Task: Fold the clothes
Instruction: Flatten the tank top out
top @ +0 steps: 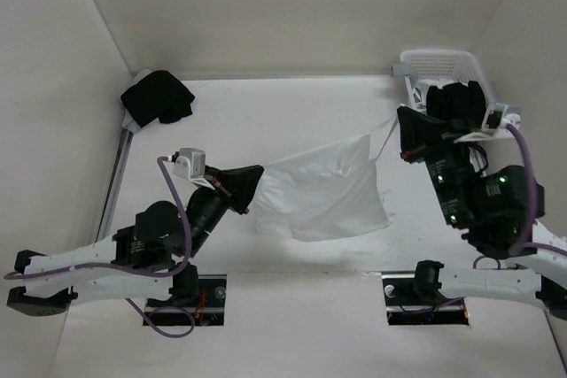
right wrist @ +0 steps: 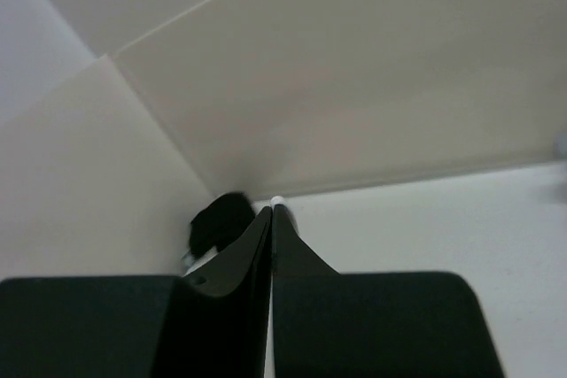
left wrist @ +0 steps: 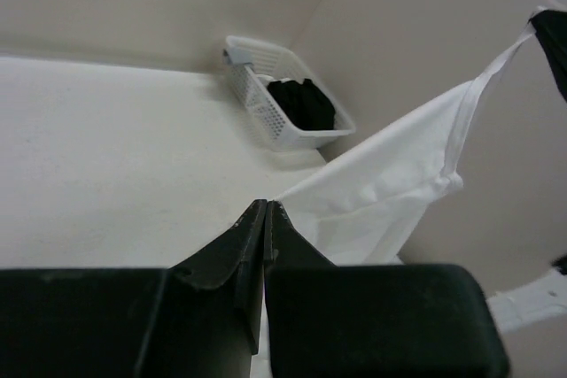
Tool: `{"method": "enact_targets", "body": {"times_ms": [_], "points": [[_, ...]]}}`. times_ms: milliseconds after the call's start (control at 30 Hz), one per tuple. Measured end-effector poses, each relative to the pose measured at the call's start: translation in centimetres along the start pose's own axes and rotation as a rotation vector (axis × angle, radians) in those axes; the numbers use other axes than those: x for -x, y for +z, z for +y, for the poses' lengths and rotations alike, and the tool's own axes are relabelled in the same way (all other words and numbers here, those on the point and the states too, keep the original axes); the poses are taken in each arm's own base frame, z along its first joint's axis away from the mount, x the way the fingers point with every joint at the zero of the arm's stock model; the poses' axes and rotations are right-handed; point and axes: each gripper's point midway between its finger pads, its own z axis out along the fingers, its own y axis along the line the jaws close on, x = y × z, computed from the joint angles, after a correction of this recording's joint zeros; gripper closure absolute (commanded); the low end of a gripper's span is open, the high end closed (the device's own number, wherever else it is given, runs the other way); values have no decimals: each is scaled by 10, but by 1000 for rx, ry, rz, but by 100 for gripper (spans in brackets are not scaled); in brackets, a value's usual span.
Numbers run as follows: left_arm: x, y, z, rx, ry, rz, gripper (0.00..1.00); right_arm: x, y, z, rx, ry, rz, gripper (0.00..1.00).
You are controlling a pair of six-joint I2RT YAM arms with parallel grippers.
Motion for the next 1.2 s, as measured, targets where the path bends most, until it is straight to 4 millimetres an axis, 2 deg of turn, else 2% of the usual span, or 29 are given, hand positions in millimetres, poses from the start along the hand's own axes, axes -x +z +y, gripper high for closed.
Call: {"method": "enact_targets", "body": {"times_ms": [100, 167, 200, 233, 267, 300, 333, 400, 433, 467, 500, 533, 567, 600, 633, 667, 700, 733, 767, 833, 867, 933, 1033, 1100, 1200], "points": [[-9, 13, 18, 96, 91, -9, 100, -19, 42, -20, -97, -96, -29, 97], [-18, 30, 40, 186, 163, -9, 99, -46, 90, -37, -138, -144, 1, 96], [-24, 40, 55, 235, 198, -6, 99, -72, 124, -53, -166, -160, 49, 96], [-30, 50, 68, 272, 223, 3, 99, -91, 142, -66, -189, -168, 88, 95], [-35, 70, 97, 349, 256, 9, 98, -128, 172, -89, -218, -169, 170, 90], [-39, 81, 113, 386, 267, 19, 97, -147, 187, -101, -237, -163, 208, 85], [-43, 92, 136, 441, 273, 30, 96, -182, 209, -126, -271, -149, 286, 79], [-63, 127, 222, 612, 222, 85, 89, -233, 249, -168, -333, -113, 385, 57], [-72, 133, 260, 691, 192, 113, 77, -268, 274, -204, -382, -72, 445, 49], [-84, 136, 294, 757, 150, 148, 73, -276, 276, -212, -394, -59, 460, 48], [-96, 133, 328, 823, 100, 181, 63, -288, 274, -232, -427, -47, 500, 46], [-104, 125, 352, 878, 58, 201, 61, -291, 269, -239, -449, -41, 523, 49], [-106, 120, 361, 898, 35, 206, 60, -290, 266, -241, -453, -32, 524, 51], [-105, 111, 371, 929, -5, 195, 60, -290, 258, -238, -441, -19, 512, 70], [-102, 105, 375, 940, -31, 177, 60, -295, 231, -231, -439, -7, 541, 84], [-101, 102, 375, 939, -43, 167, 60, -299, 215, -223, -425, 11, 546, 90], [-101, 97, 375, 944, -55, 160, 61, -308, 188, -209, -399, 21, 575, 95], [-101, 91, 373, 940, -69, 152, 61, -314, 171, -198, -377, 37, 592, 96], [-104, 84, 370, 939, -80, 150, 62, -327, 147, -182, -342, 62, 615, 94], [-114, 65, 367, 946, -94, 166, 62, -363, 92, -157, -275, 93, 714, 81], [-120, 56, 365, 947, -100, 174, 62, -381, 67, -152, -263, 111, 763, 70], [-134, 28, 363, 973, -110, 204, 60, -412, 19, -163, -291, 118, 863, 52], [-146, -8, 361, 1016, -120, 224, 55, -433, -33, -185, -369, 132, 939, 45], [-146, -18, 359, 1031, -125, 213, 55, -434, -42, -187, -379, 144, 943, 46], [-151, -22, 365, 1058, -126, 229, 55, -435, -30, -181, -368, 180, 910, 52]]}}
